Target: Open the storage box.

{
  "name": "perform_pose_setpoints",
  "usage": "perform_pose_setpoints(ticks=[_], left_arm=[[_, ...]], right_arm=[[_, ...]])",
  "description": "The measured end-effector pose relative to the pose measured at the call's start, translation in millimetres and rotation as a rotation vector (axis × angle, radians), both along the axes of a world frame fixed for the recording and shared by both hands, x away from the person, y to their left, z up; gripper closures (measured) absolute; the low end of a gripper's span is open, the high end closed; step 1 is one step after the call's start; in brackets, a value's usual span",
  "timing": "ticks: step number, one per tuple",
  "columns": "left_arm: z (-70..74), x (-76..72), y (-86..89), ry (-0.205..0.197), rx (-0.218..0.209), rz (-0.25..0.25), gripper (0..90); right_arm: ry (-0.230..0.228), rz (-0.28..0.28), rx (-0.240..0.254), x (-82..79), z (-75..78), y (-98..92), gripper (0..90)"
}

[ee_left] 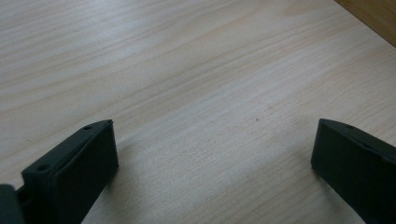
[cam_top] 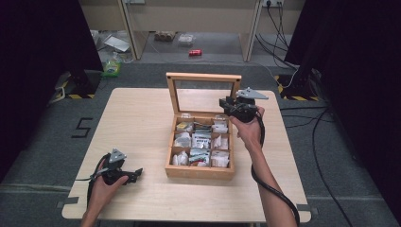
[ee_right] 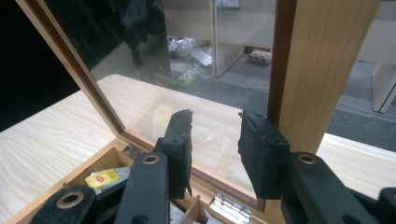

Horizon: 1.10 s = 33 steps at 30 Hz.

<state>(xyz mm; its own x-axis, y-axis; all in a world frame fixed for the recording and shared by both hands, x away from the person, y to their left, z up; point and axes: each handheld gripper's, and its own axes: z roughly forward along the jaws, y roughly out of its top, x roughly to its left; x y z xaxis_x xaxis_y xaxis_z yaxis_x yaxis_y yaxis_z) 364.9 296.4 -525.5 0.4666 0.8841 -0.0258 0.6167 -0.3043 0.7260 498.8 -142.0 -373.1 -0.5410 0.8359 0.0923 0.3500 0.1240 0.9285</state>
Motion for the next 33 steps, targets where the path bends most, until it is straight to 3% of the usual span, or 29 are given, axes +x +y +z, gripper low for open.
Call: perform_pose_setpoints(ticks=[11,15,26,33], left_arm=[[0.0,-0.1,0.0,0.000,0.001,0.001,0.0],[-0.1,0.0,0.0,-0.001,0.001,0.001,0.0],[0.0,-0.1,-0.1,0.000,0.001,0.001,0.0],[0.0,-0.1,-0.1,0.000,0.001,0.001,0.0]], right_arm=[[0.030,-0.076,-0.019,20.4,-10.5,-3.0,62.6],[0.046,-0.091,-0.011,20.8,-19.6,-7.2,62.2],[0.112,-0.056,-0.054,-1.8,-23.6,-7.5,58.4],[0.126,-0.029,-0.063,-18.4,-27.9,-6.2,55.7]])
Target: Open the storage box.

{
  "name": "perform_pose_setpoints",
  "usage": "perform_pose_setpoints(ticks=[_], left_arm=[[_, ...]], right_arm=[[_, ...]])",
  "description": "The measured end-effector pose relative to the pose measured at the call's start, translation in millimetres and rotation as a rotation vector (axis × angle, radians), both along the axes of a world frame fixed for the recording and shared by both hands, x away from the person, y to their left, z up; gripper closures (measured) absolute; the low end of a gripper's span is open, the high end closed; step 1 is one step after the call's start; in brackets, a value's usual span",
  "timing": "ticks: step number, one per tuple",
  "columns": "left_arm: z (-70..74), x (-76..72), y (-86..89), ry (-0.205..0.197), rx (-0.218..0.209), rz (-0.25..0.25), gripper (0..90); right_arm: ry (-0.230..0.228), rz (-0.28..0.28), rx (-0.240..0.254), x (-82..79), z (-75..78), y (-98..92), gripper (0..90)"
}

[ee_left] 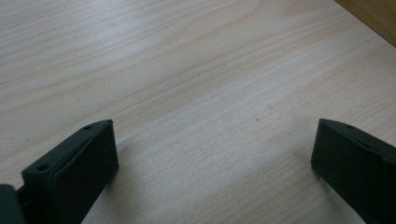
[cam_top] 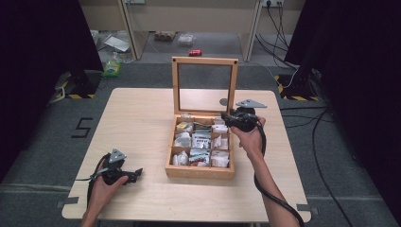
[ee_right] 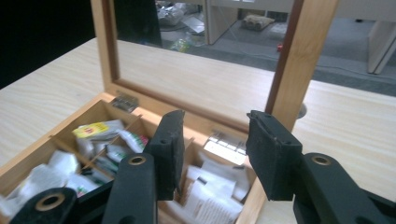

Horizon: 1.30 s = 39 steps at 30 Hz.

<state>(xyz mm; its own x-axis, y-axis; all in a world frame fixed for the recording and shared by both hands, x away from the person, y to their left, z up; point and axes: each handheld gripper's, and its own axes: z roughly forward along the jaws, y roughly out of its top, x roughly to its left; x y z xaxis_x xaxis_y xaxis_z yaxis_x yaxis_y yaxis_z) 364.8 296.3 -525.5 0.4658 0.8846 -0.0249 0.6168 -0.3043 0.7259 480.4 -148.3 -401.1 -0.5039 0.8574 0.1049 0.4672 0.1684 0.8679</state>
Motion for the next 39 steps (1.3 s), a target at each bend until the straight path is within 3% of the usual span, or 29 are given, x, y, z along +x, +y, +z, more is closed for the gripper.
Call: perform_pose_setpoints(ticks=[15,23,34,39], left_arm=[[0.0,0.0,0.0,0.000,0.000,0.000,0.0],[0.0,0.0,0.0,0.000,0.000,0.000,0.0],[0.0,0.0,0.0,0.000,-0.001,0.000,0.0],[0.0,0.0,-0.1,0.000,-0.001,0.000,0.0]], right_arm=[[0.001,0.053,0.007,-37.1,-12.3,3.6,47.7],[0.016,0.071,0.035,-53.4,-24.0,-1.1,45.1],[0.031,0.090,0.020,-71.9,-33.0,-8.3,43.5],[0.053,0.084,0.026,-71.4,-39.9,-13.9,44.5]])
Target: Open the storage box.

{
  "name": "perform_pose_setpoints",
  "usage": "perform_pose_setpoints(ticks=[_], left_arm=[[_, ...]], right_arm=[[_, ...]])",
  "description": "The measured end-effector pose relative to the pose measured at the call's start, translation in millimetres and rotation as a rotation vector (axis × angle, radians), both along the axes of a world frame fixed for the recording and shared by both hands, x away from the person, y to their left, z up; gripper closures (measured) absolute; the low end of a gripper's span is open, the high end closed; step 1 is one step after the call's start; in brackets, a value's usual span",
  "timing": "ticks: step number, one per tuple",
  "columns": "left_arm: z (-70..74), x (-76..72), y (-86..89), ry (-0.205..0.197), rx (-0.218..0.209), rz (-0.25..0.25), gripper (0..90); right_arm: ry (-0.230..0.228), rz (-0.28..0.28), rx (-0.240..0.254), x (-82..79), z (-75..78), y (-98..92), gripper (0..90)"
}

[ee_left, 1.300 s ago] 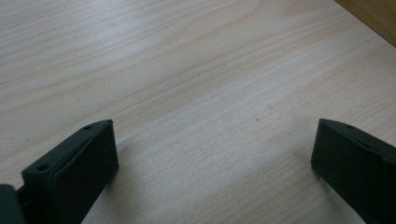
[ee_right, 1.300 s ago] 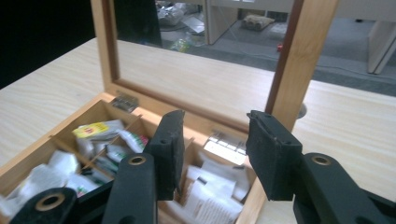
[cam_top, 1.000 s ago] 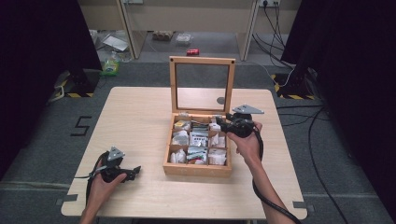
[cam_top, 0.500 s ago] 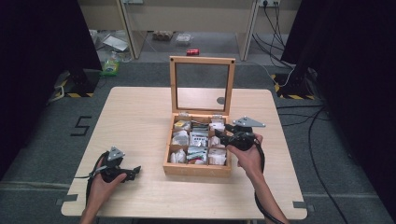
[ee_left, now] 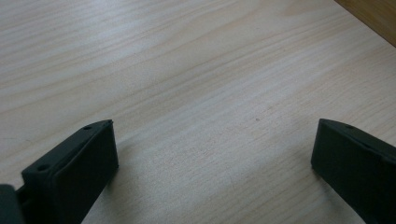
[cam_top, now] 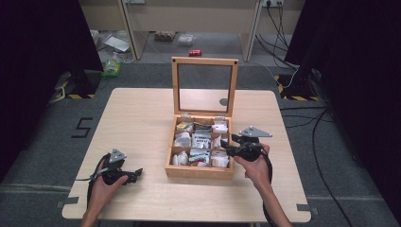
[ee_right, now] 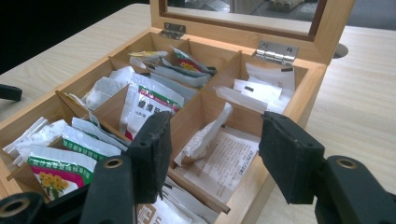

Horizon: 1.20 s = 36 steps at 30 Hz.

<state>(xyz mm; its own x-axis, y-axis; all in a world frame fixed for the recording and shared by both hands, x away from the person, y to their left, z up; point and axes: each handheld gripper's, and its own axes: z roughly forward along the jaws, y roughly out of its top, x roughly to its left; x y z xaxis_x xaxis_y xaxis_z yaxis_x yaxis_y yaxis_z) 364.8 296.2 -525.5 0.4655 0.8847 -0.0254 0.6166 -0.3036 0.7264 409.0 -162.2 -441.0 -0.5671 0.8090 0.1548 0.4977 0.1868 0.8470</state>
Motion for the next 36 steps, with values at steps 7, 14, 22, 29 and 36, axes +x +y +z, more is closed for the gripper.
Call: perform_pose_setpoints(ticks=[7,14,22,29,36], left_arm=[[0.0,0.0,0.0,0.000,0.000,0.000,0.0],[-0.1,0.0,-0.1,-0.001,-0.001,0.001,0.0],[0.0,0.0,-0.2,0.000,0.000,0.001,0.0],[-0.1,0.1,-0.1,-0.001,-0.001,0.001,0.0],[0.0,0.0,-0.2,0.000,0.000,0.001,0.0]], right_arm=[[0.008,0.023,-0.009,-0.8,-3.2,4.9,46.0],[0.010,0.031,-0.030,-2.3,-5.5,13.1,48.1],[0.002,0.044,-0.029,2.6,-4.3,20.5,48.5],[0.009,0.039,-0.044,3.7,-8.6,23.1,48.5],[0.007,0.040,-0.054,7.5,-10.9,23.8,48.5]])
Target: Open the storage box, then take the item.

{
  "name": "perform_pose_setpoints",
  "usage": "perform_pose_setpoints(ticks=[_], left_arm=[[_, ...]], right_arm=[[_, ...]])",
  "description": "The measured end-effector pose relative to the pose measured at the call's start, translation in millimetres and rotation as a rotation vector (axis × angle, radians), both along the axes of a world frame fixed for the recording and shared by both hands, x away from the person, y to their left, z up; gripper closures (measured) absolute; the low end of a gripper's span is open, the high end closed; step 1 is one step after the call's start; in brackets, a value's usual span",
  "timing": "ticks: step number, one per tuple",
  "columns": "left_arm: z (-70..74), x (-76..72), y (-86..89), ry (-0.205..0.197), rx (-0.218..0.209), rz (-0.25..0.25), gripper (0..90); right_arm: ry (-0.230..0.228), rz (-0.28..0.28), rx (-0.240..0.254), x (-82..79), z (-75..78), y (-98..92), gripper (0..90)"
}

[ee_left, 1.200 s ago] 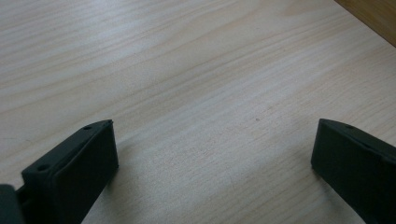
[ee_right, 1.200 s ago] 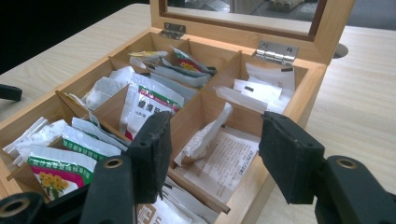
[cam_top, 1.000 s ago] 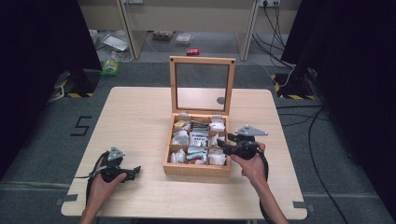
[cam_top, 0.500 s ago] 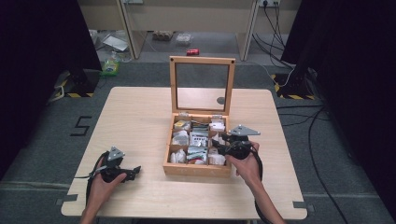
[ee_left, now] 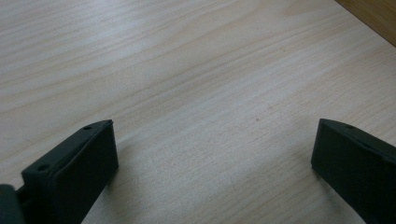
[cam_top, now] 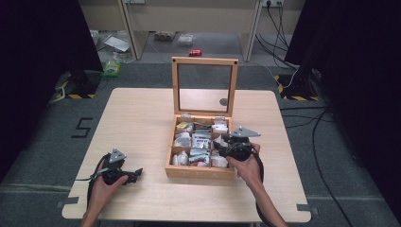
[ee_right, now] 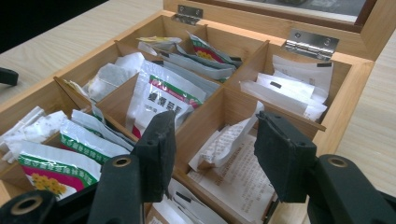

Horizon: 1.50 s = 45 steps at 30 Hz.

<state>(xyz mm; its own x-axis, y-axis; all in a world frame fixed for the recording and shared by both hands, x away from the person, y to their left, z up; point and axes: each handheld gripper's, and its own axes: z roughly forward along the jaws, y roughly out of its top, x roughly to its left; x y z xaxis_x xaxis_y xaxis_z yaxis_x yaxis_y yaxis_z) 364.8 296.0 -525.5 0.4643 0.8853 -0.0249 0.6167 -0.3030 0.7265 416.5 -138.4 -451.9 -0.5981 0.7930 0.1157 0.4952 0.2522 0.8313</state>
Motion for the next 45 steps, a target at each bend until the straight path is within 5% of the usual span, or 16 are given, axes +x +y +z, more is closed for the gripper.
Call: perform_pose_setpoints(ticks=[21,34,45], left_arm=[[0.0,0.0,-0.4,0.000,0.001,0.005,0.0],[0.1,0.0,-0.4,0.000,0.002,0.005,0.0],[0.1,-0.2,-0.4,0.001,0.002,0.006,0.0]], right_arm=[[0.021,-0.008,-0.006,6.4,-5.6,0.2,50.8],[0.070,-0.018,-0.032,18.4,-9.1,15.7,63.9],[0.032,-0.005,-0.103,18.1,-8.9,17.9,82.8]])
